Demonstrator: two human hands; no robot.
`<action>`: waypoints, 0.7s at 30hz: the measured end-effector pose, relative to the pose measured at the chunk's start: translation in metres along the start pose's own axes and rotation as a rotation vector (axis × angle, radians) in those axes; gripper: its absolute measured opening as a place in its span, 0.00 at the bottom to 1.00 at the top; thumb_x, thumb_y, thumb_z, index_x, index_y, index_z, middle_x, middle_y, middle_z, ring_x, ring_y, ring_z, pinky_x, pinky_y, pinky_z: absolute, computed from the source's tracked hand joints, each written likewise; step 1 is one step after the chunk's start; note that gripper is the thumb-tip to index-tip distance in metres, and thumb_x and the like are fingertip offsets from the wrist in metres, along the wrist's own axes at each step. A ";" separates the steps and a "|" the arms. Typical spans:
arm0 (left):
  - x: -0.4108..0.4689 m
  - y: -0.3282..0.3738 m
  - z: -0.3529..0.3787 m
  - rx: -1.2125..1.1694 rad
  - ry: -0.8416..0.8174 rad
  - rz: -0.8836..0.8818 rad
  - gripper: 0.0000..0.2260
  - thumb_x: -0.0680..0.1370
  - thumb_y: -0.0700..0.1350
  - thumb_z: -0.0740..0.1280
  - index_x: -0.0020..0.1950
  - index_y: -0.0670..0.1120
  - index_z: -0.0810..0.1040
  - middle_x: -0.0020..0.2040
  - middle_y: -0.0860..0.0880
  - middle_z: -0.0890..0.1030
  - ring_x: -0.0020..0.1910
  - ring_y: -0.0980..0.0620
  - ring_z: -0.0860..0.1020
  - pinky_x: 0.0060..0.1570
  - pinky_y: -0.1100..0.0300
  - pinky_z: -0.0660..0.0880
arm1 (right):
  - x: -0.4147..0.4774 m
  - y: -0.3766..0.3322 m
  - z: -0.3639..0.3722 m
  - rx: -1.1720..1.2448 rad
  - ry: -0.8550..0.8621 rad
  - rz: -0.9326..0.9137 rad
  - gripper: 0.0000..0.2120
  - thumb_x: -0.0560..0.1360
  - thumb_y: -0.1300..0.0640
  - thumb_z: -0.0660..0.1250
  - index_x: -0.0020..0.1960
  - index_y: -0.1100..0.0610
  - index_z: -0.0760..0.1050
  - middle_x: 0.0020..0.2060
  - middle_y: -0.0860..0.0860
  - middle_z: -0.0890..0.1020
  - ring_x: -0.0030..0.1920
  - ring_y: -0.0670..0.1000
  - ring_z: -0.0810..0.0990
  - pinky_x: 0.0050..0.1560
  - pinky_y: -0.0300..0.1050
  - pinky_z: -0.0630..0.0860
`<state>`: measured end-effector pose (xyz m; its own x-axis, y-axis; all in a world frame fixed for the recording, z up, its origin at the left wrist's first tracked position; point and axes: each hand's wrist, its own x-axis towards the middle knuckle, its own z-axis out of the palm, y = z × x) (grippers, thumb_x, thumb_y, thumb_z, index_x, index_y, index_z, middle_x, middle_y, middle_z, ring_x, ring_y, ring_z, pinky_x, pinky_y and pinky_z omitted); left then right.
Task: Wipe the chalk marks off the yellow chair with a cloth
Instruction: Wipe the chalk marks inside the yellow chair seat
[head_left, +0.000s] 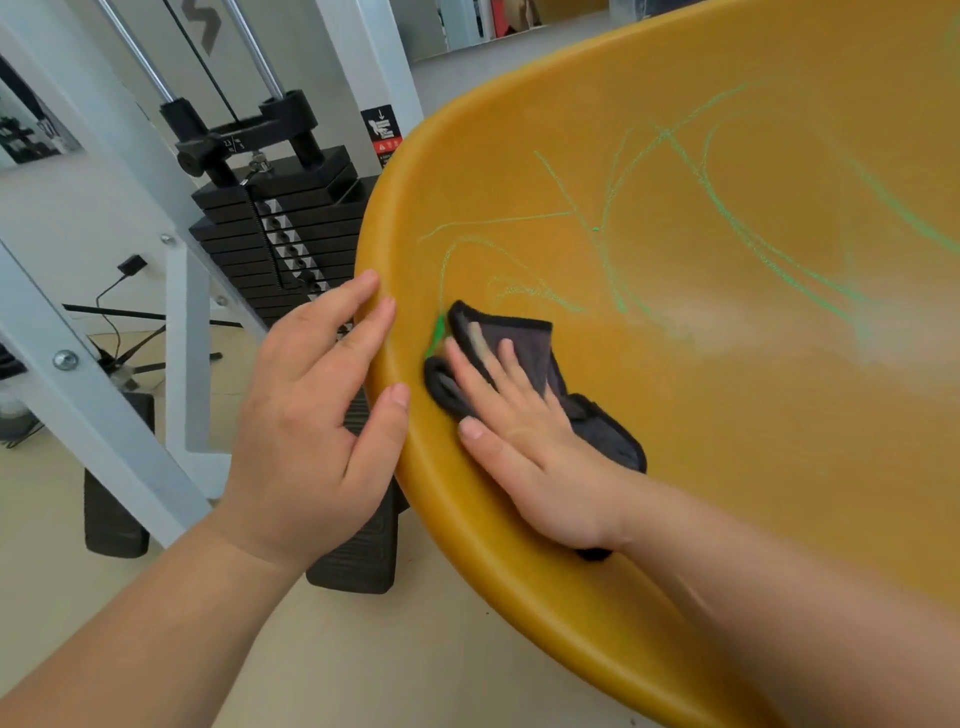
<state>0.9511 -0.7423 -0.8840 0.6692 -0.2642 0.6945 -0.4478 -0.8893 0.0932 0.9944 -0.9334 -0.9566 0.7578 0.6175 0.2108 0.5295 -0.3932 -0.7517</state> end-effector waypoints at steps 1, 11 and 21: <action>0.001 0.000 0.001 0.003 0.003 -0.007 0.22 0.79 0.45 0.63 0.70 0.35 0.74 0.72 0.40 0.72 0.72 0.44 0.70 0.72 0.47 0.67 | -0.002 0.017 -0.005 -0.065 -0.002 0.014 0.25 0.84 0.36 0.41 0.77 0.31 0.35 0.78 0.32 0.32 0.78 0.42 0.28 0.77 0.51 0.29; 0.000 0.001 -0.002 0.005 -0.048 -0.008 0.23 0.80 0.46 0.62 0.72 0.35 0.72 0.73 0.40 0.70 0.73 0.43 0.69 0.68 0.39 0.68 | -0.004 0.118 -0.060 -0.313 0.154 0.839 0.35 0.78 0.28 0.36 0.82 0.39 0.38 0.81 0.49 0.34 0.80 0.59 0.33 0.77 0.69 0.36; 0.041 0.011 -0.006 0.066 -0.155 -0.218 0.32 0.77 0.60 0.60 0.78 0.45 0.66 0.79 0.48 0.64 0.78 0.49 0.60 0.76 0.48 0.58 | -0.002 0.022 -0.009 -0.084 -0.001 0.074 0.30 0.76 0.26 0.34 0.76 0.28 0.33 0.76 0.32 0.30 0.77 0.43 0.26 0.75 0.54 0.28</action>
<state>0.9703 -0.7603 -0.8504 0.8304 -0.1135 0.5455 -0.2472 -0.9525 0.1780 1.0081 -0.9492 -0.9677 0.7958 0.5851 0.1557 0.5018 -0.4935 -0.7104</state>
